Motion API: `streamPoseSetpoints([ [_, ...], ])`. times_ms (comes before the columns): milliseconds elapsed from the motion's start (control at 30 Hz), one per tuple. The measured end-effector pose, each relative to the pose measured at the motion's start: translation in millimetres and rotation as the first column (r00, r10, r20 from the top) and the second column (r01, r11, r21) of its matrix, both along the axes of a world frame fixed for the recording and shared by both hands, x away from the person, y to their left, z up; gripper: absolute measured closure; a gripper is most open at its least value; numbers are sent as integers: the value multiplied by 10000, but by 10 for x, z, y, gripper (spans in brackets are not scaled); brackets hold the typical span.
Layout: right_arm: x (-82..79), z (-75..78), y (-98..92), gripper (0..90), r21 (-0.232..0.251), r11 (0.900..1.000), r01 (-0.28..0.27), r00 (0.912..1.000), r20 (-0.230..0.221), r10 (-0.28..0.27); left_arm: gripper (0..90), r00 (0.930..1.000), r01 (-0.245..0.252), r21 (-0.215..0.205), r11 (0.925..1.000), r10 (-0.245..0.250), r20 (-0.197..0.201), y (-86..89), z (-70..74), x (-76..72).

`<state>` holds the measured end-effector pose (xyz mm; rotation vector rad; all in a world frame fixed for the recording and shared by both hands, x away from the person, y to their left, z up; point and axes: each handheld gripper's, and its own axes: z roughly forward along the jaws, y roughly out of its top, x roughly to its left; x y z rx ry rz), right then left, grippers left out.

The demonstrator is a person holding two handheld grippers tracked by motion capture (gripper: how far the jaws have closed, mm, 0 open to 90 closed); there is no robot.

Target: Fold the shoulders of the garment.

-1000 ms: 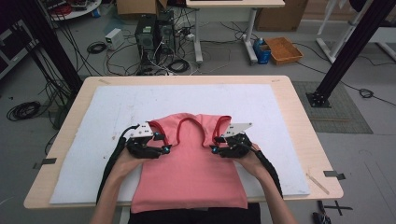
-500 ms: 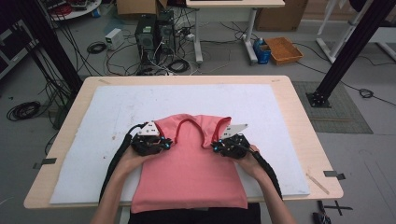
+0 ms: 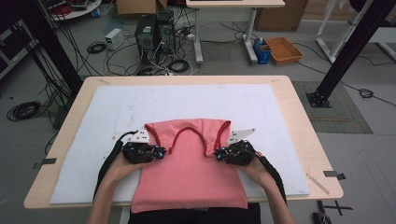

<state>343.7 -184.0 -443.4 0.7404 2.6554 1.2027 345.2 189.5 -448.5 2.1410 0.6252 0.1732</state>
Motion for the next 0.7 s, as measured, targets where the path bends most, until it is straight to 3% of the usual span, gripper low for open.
streamPoseSetpoints([
  [233,-1,-64,-20,813,195,9998,88,9998,-156,-85,808,9999,-27,-74,10000,26,-117,-1,-23,-3],
  [367,-4,-56,-27,710,343,9994,-7,9999,-162,12,768,10000,38,-115,9999,-39,-75,0,-19,-22],
  [533,0,-3,-103,542,680,9969,384,9990,213,-399,591,9986,-244,-338,9991,260,450,51,33,-70],
  [600,-4,16,-148,457,740,9952,633,9972,361,-661,476,9954,-553,-481,9973,588,757,99,71,-82],
  [700,-9,24,-215,322,781,9916,1035,9923,597,-1083,401,9880,-1078,-717,9916,1149,1033,189,118,-92],
])
